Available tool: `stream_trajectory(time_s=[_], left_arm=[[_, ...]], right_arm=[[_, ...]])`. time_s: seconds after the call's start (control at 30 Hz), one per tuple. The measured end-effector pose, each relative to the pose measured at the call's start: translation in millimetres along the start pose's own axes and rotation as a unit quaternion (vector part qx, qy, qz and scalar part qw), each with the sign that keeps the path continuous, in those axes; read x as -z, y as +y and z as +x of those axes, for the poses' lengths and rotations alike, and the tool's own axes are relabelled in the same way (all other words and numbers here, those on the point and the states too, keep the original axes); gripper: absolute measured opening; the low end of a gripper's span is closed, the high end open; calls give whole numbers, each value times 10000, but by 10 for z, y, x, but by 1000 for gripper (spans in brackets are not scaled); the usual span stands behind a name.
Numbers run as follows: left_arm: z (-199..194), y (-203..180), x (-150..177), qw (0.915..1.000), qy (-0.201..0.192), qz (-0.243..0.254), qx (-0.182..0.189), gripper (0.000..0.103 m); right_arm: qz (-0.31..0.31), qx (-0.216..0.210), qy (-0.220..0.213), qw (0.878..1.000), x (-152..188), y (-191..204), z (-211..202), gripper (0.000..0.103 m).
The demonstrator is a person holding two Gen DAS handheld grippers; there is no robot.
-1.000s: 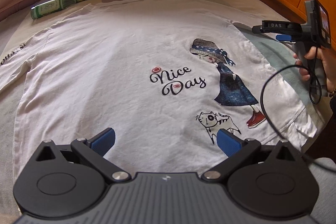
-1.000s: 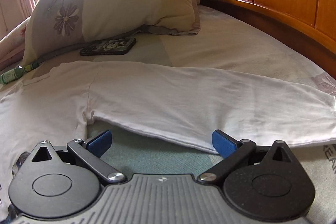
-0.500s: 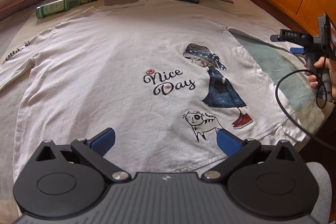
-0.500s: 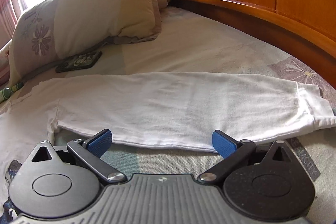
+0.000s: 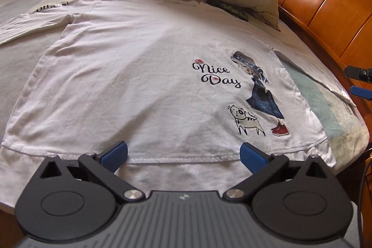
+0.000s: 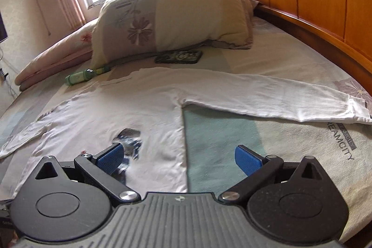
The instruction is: Fold clothes
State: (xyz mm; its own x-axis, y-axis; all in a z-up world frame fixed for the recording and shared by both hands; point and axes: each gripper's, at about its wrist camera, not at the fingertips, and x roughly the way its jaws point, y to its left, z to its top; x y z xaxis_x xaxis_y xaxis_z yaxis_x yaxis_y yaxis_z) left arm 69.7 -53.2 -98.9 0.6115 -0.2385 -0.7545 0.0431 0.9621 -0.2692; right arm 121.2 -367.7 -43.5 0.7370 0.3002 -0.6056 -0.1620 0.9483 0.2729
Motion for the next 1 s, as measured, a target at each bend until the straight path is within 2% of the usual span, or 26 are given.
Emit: stream_trajectory(time_s=[0.2, 0.4, 0.47, 0.6, 0.77, 0.87, 0.97, 1.0], left_arm=[[-29, 110, -148, 9999, 45, 118, -35, 102], [-53, 218, -306, 9996, 86, 257, -76, 102], [52, 252, -444, 9993, 166, 312, -93, 102], [293, 302, -905, 9986, 201, 494, 37, 102], [642, 342, -1743, 9978, -102, 648, 83, 102], [1031, 408, -2188, 9981, -62, 465, 402, 102], [1427, 477, -2630, 9969, -2, 269, 735, 102], [1559, 499, -2777, 9962, 17, 204, 845, 102]], right_arm=[[87, -412, 163, 9990, 287, 392, -134, 103], [275, -157, 349, 9989, 369, 440, 110, 103], [317, -104, 412, 9986, 368, 440, 233, 103], [337, -91, 452, 9984, 272, 504, 559, 103], [408, -323, 324, 9981, 0, 769, 1173, 103], [206, -338, 356, 9986, -55, 1011, 1537, 103], [202, -515, -16, 9985, 60, 1121, 1674, 103], [184, -577, -19, 9982, 103, 1118, 1702, 103]])
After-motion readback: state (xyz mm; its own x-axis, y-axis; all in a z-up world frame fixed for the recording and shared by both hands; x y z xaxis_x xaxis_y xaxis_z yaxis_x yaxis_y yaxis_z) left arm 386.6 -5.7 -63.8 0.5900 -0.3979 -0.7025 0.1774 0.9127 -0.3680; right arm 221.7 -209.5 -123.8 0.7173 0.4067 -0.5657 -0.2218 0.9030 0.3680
